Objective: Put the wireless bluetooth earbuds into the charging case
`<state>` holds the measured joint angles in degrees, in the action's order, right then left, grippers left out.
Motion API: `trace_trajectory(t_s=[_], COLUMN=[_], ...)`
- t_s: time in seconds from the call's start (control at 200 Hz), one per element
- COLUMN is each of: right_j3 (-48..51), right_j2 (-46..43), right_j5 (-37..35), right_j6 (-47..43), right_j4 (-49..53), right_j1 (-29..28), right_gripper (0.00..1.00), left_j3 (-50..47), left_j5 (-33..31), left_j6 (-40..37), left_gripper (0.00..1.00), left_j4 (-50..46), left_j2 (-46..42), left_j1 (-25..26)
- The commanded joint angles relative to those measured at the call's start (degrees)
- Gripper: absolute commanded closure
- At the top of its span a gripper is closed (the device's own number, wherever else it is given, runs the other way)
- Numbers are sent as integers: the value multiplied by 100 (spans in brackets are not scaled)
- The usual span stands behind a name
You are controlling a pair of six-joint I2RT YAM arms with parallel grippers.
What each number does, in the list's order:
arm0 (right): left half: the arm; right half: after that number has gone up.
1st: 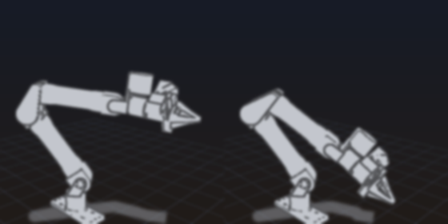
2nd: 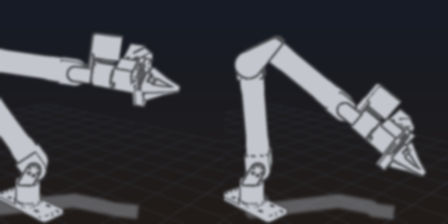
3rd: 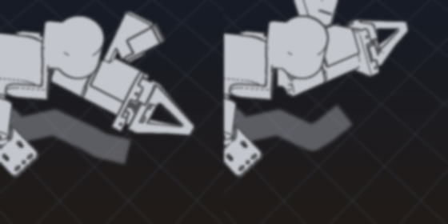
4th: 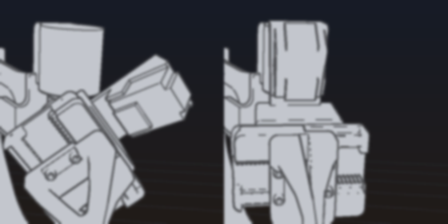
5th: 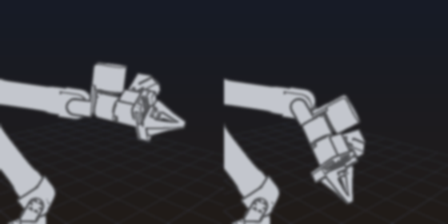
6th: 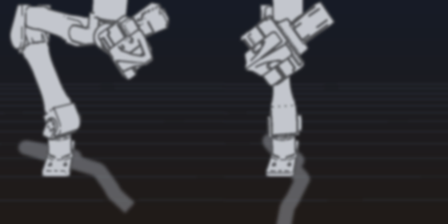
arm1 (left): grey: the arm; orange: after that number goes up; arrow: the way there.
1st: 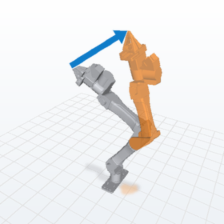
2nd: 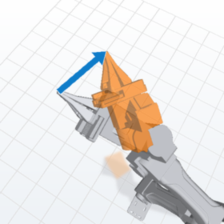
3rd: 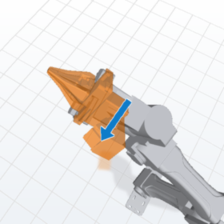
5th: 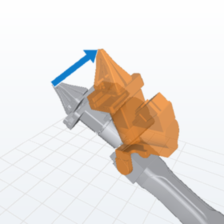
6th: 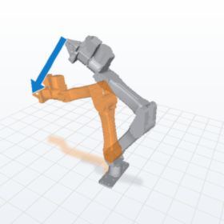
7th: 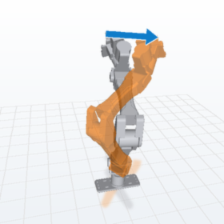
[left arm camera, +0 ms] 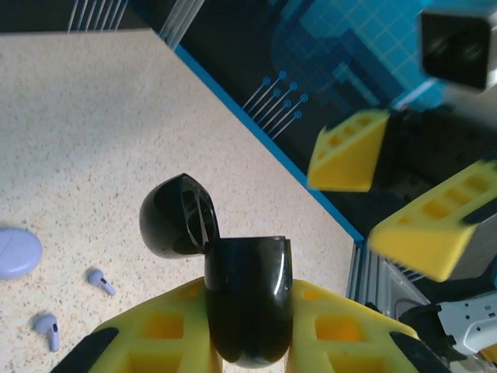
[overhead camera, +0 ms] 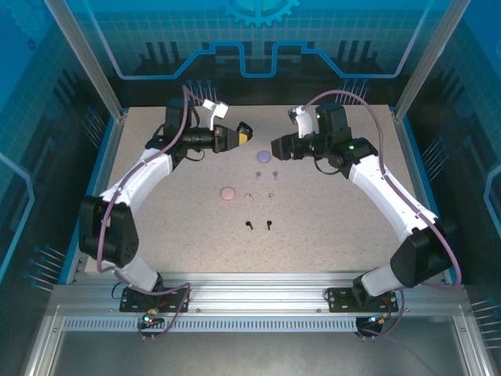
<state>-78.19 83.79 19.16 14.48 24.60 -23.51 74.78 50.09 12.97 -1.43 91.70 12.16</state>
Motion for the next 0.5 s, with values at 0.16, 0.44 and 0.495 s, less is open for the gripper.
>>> trace_trajectory(t_s=[0.16, 0.44, 0.495], right_j3=[1008, 1395, 1340], right_j2=[-353, 133, 332], right_j5=[-1307, -2249, -2364], right_j6=[780, 1265, 1332], right_j4=[-19, -99, -34], right_j1=[-1013, -2290, -2499], right_gripper=[39, 39, 39], left_j3=[-1096, -2110, -2328], left_j5=[-699, -1714, -1918], left_j6=[558, 413, 408], left_gripper=[100, 100, 100], left_j4=[1207, 1532, 1681], left_j2=[-1357, -2373, -2539], left_j1=[-3, -3, -4])
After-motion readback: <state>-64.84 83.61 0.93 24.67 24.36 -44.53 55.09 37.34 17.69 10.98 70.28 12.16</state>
